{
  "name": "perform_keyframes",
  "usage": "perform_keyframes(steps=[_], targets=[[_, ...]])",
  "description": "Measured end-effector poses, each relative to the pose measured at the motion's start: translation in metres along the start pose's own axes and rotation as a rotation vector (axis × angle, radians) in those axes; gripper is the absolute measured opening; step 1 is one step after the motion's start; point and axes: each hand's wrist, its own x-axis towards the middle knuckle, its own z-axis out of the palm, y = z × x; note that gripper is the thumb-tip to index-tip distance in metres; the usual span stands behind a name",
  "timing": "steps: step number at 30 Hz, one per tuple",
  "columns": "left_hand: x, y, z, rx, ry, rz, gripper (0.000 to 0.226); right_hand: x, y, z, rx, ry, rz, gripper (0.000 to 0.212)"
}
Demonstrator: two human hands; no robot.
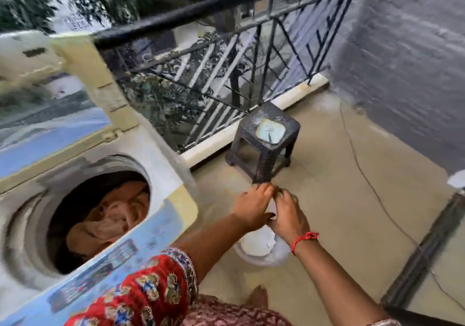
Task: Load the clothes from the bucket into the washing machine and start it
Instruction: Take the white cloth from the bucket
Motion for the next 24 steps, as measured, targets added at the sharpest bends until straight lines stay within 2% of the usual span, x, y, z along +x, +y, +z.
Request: perform_keyframes(steps=[6, 9, 17, 24], targets=[[0.052, 0.017, 0.077, -0.005, -0.122, -0.05, 0.077, 0.023, 0.093, 0.039, -0.021, -0.118, 0.061, 0.074], [0.059, 0.007, 0.1, 0.026, -0.159, -0.063, 0.077, 0.026, 0.104, 0.057, -0.031, -0.131, 0.065, 0.076], [0.129, -0.085, 0.253, 0.133, -0.345, -0.143, 0.086, 0.091, 0.186, 0.199, -0.096, -0.25, 0.114, 0.094], [0.167, -0.151, 0.39, 0.171, -0.453, -0.187, 0.104, 0.136, 0.25, 0.336, -0.12, -0.365, 0.184, 0.104]])
